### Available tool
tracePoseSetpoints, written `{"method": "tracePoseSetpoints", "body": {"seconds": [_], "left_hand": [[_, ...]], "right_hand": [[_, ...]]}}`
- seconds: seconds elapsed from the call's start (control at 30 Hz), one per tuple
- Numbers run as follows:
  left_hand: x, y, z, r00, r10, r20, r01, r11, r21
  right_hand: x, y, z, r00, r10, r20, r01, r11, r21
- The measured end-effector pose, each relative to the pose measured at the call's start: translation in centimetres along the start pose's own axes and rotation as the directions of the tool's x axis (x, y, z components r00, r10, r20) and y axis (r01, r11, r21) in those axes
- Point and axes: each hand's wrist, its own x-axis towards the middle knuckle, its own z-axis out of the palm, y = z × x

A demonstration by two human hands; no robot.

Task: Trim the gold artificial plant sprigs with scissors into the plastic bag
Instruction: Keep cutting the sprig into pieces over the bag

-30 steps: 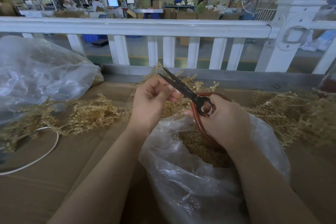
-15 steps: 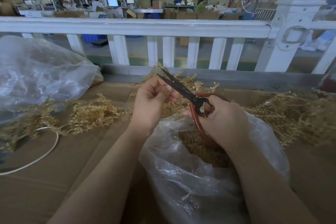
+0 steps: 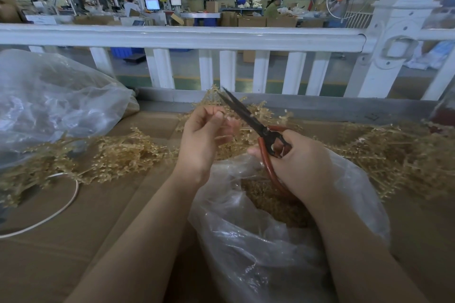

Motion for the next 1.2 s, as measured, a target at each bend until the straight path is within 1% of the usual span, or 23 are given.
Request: {"method": "tracePoseSetpoints", "body": {"seconds": [0.1,0.17,0.23,0.3,0.33,0.4,0.53,0.67,0.9,1.0,1.2], "left_hand": [[0.2,0.5,-0.1,0.984,-0.173,-0.049,0.156,0.956,-0.250],[0.4,0.7,-0.2,0.969,-0.242,-0.045,0.211,0.910,-0.356],[0.4,0.9,-0.2,0.961,-0.276,-0.008,0.248,0.875,-0.416],[0.5,0.8,-0.2,0.952,-0.303,0.037,0.285,0.840,-0.461],[0.5,0.8,-0.1,0.947,-0.316,0.057,0.304,0.825,-0.476],[0.5,0.7,0.1,0.937,-0.333,0.103,0.338,0.797,-0.500],[0.4,0.4,0.4,0.927,-0.342,0.154,0.372,0.789,-0.489],[0.2,0.4,0.5,0.921,-0.358,0.152,0.386,0.792,-0.474],[0.2,0.6,0.5,0.916,-0.370,0.154,0.401,0.830,-0.388],[0.3,0.5,0.2,0.923,-0.356,0.148,0.386,0.859,-0.336],[0.4,0.6,-0.1,0.941,-0.315,0.122,0.336,0.910,-0.243]], "right_hand": [[-0.3,-0.5,-0.3,0.987,0.040,-0.152,-0.009,0.980,0.200],[-0.2,-0.8,-0.7,0.975,0.111,-0.193,-0.051,0.955,0.292],[0.0,-0.8,-0.9,0.968,0.197,-0.155,-0.134,0.929,0.345],[0.3,-0.6,-0.8,0.957,0.281,-0.072,-0.229,0.884,0.407],[0.4,-0.6,-0.8,0.951,0.308,-0.030,-0.264,0.859,0.439],[0.5,-0.8,-0.8,0.950,0.312,0.033,-0.285,0.814,0.506],[0.6,-1.0,-0.8,0.962,0.249,0.115,-0.261,0.701,0.664],[0.6,-0.6,-0.9,0.969,0.225,0.099,-0.223,0.641,0.735],[0.5,-0.8,-1.1,0.975,0.204,0.092,-0.204,0.643,0.738],[0.5,-1.1,-1.1,0.979,0.183,0.088,-0.188,0.651,0.735],[0.6,-1.1,-1.1,0.979,0.176,0.104,-0.193,0.629,0.753]]}}
